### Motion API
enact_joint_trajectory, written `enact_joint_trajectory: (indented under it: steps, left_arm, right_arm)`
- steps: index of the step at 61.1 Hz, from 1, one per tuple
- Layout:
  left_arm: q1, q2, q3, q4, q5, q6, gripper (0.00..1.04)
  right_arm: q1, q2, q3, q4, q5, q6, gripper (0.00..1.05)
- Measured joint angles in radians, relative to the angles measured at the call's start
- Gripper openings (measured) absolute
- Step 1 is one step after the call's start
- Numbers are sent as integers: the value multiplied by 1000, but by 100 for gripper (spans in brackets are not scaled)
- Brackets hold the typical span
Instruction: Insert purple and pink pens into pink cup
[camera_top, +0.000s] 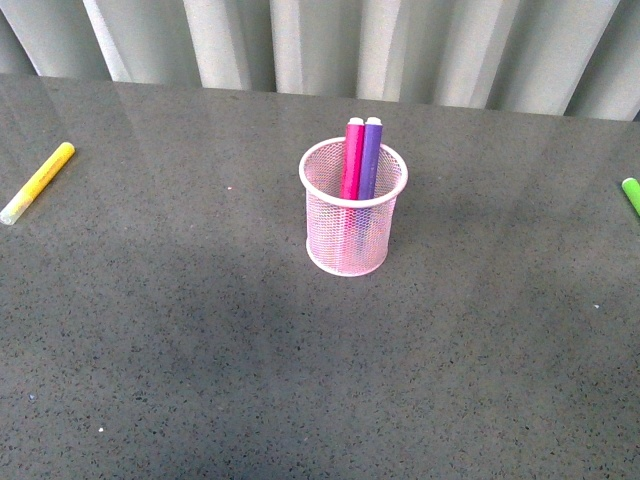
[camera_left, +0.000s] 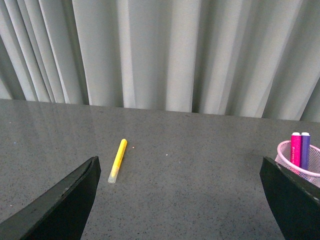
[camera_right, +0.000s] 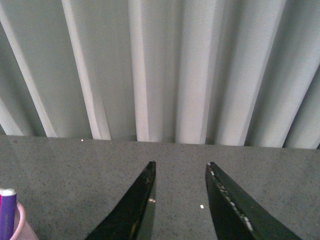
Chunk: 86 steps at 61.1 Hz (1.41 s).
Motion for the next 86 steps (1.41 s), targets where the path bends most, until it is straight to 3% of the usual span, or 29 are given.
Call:
enact_joint_trajectory:
  steps: [5, 30, 86]
  left_arm:
    - [0, 0, 0, 0, -1, 0, 98]
    - [0, 0, 0, 0, 0, 0, 98]
    - [0, 0, 0, 0, 0, 0, 98]
  right_arm:
    - [-18, -39, -68, 18, -31, -4, 3]
    - [-143, -408, -189, -224, -144, -5, 3]
    - [-145, -1022, -209, -780, -146, -5, 3]
